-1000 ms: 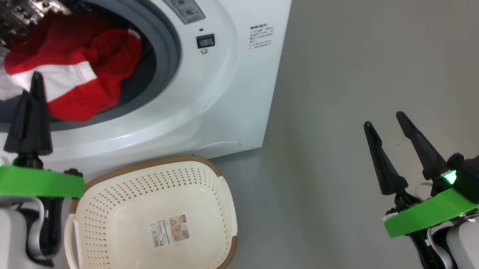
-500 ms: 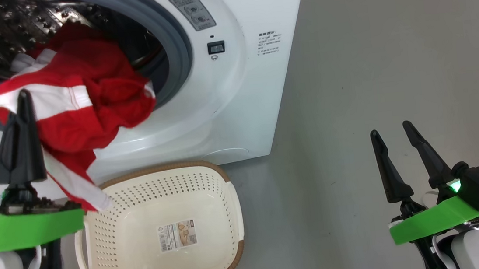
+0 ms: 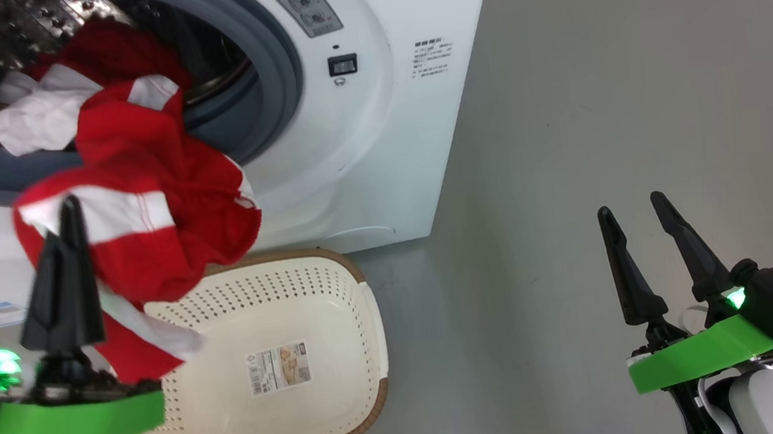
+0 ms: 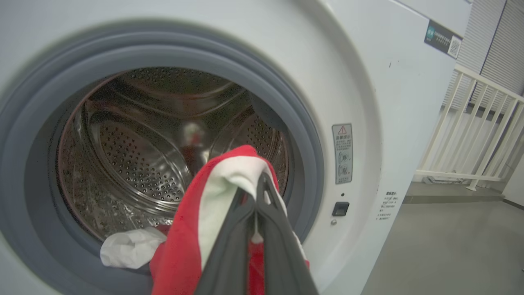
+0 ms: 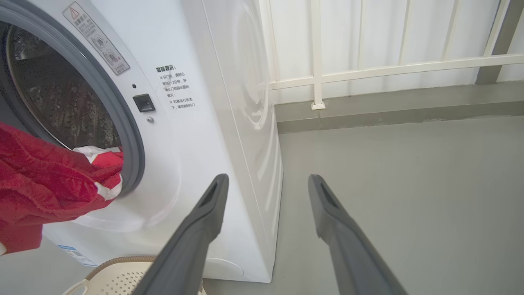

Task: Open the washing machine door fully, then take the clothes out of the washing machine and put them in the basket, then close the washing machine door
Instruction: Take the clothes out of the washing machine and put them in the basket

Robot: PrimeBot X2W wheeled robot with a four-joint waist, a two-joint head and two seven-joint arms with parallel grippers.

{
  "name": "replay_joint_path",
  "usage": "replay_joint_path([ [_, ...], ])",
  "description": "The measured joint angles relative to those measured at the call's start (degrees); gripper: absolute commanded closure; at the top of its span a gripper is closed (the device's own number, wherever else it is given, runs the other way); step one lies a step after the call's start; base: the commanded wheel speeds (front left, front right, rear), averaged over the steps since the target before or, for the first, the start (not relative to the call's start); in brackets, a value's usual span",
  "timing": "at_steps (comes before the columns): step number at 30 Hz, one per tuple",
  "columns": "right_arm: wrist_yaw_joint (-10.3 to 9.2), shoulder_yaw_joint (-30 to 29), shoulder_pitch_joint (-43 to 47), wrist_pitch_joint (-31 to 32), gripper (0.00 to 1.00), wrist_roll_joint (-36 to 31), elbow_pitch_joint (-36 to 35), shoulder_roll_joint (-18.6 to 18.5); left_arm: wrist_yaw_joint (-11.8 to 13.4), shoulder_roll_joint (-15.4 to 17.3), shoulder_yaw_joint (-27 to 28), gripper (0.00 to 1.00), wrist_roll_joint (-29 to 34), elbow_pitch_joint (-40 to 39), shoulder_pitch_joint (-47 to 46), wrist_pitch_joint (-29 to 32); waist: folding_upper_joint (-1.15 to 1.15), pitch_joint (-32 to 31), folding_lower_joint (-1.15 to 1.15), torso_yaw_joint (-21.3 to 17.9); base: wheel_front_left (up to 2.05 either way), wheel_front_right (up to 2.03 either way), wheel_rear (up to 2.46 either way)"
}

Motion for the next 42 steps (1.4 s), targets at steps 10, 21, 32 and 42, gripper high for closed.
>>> replay_joint_path([
  [10, 0.00, 0.1, -0.5, 0.0, 0.00, 0.1, -0.4, 0.0, -1.1, -1.0, -3.0, 1.00, -0.3, 17.6, 2.1, 0.0, 0.00, 3.4, 0.00, -1.1, 0.00, 0.00, 0.00],
  [21, 0.00, 0.5, -3.0, 0.0, 0.00, 0.9, -1.0, 0.0, -3.1, -1.0, -6.8, 1.00, 0.7, 40.4, -6.5, -0.4, 0.00, 7.4, 0.00, -2.4, 0.00, 0.00, 0.00],
  [32, 0.00, 1.6, -5.2, 0.0, 0.00, 2.1, -1.6, 0.0, -3.1, -0.2, -13.5, 1.00, 0.7, 56.3, -15.5, -0.4, 0.00, 11.9, 0.00, -4.2, 0.00, 0.00, 0.00],
  [42, 0.00, 2.3, -7.3, 0.0, 0.00, 2.3, -2.5, 0.0, -3.1, 1.8, -18.1, 1.00, -2.5, 64.8, -24.1, -0.4, 0.00, 16.0, 0.00, -5.5, 0.00, 0.00, 0.00],
])
